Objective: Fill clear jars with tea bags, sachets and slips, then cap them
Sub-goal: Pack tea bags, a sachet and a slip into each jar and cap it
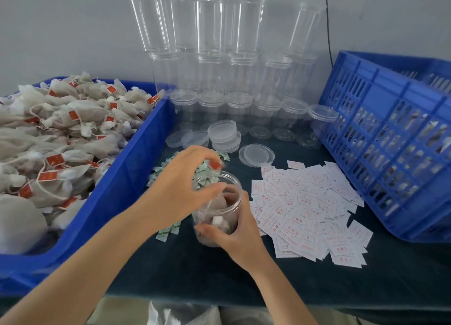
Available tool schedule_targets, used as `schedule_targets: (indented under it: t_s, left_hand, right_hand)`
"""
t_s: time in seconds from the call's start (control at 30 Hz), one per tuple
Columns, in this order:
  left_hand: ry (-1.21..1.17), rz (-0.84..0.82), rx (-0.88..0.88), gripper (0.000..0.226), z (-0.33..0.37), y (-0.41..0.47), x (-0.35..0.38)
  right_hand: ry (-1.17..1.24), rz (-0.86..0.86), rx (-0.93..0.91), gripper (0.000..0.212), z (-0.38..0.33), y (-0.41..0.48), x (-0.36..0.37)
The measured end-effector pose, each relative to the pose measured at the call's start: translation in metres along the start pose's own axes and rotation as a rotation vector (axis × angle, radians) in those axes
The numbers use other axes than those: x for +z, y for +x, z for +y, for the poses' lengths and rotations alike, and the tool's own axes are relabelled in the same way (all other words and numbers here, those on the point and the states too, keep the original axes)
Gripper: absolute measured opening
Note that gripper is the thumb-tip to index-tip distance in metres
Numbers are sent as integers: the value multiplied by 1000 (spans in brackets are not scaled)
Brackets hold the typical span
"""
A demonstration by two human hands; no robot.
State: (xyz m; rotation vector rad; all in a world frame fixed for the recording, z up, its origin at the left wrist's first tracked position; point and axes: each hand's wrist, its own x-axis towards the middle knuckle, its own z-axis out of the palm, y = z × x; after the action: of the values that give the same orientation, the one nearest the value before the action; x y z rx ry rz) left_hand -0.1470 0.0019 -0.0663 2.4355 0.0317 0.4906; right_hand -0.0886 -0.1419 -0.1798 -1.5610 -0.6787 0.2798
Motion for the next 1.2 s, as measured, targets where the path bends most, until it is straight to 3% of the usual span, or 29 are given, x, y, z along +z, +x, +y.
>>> schedule_targets:
  t_s: [0.1, 0.23, 0.3, 0.43, 0.5, 0.57, 0.63, 0.7, 0.77, 0.83, 1.03, 1.2]
  left_hand:
    - [-200, -16, -164, 68, -7, -12, 14]
    - [-425, -44, -293, 83, -4, -24, 33]
    - [-301, 6, -243, 86, -1, -25, 25]
    - [252, 345, 55, 30, -17, -9, -37]
    - [426, 405, -14, 19, -49, 5, -76]
    - [626, 270, -262, 22, -93, 19, -106]
    - [758, -18, -482, 28, -128, 22, -116]
    - [850, -355, -472, 38, -148, 16, -114]
    - [883, -430, -411, 48, -155, 9, -110]
    - [837, -311, -421, 47, -153, 8, -109]
    - [814, -155, -455, 29, -146, 12, -105]
    - [724, 275, -401, 6, -148, 7, -115]
  right_hand:
    - [18, -8, -2, 85, -1, 0, 0]
    - [35, -12, -2, 87, -1, 0, -1]
    - [37, -7, 3, 84, 0, 0, -1]
    - [30, -8, 9, 85, 5, 1, -1]
    - [32, -7, 1, 86, 6, 1, -1]
    - [38, -6, -4, 87, 6, 1, -1]
    - [38, -4, -8, 87, 5, 1, -1]
    - [40, -8, -1, 86, 6, 1, -1]
    - [40, -13, 2, 86, 6, 1, -1]
    - [38, -16, 4, 87, 6, 1, -1]
    - [35, -22, -6, 86, 7, 0, -2]
    - [37, -18, -9, 86, 5, 1, -2]
